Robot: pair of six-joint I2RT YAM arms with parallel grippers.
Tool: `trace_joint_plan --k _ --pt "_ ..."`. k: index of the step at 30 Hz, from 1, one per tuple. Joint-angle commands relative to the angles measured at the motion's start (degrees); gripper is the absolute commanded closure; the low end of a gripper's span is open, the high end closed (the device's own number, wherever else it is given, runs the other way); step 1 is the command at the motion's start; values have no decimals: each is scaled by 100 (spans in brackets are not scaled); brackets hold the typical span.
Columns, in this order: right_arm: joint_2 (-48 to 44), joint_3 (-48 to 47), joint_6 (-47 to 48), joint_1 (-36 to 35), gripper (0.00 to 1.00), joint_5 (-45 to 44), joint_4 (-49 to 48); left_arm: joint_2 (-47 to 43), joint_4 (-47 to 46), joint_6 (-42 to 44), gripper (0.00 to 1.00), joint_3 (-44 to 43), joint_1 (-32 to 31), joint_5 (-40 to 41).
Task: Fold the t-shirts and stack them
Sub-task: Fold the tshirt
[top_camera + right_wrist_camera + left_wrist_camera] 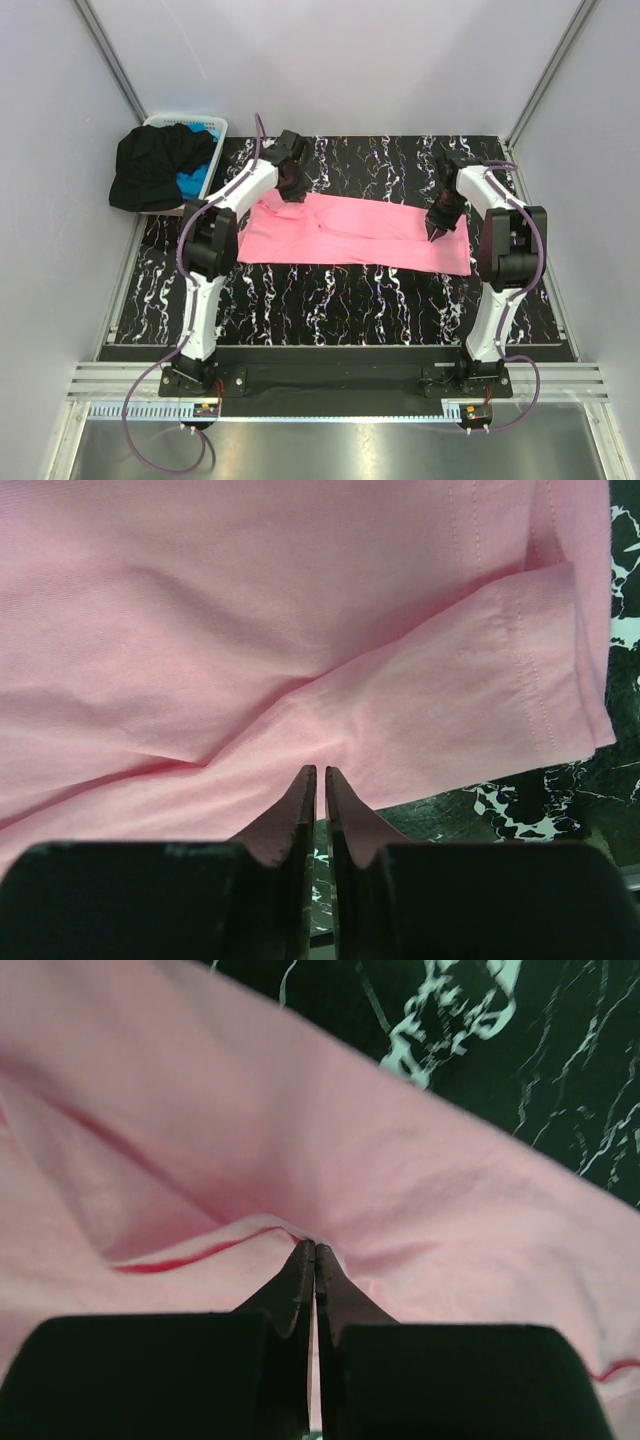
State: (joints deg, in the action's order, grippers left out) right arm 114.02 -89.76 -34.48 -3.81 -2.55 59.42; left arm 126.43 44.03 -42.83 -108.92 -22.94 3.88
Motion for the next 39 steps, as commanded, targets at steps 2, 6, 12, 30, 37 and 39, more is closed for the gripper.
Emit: trace_joint_plan --k 2,6,12,30,37,39 --pt "121 -191 73 -5 86 -132 26 408 -105 205 100 -866 -18 0" --pt "200 -270 82 -5 86 -132 70 681 -350 450 100 -1061 -44 -335" --pt "349 -437 99 -5 87 -115 114 489 -667 723 48 -710 -44 -247" --pt "297 -402 126 -5 87 -97 105 -979 -1846 987 16 924 9 -151" --pt "542 -788 99 3 85 -377 289 -1305 -775 443 16 1268 140 192" --pt "778 -1182 186 3 84 -492 500 -1340 -493 267 16 1391 149 113"
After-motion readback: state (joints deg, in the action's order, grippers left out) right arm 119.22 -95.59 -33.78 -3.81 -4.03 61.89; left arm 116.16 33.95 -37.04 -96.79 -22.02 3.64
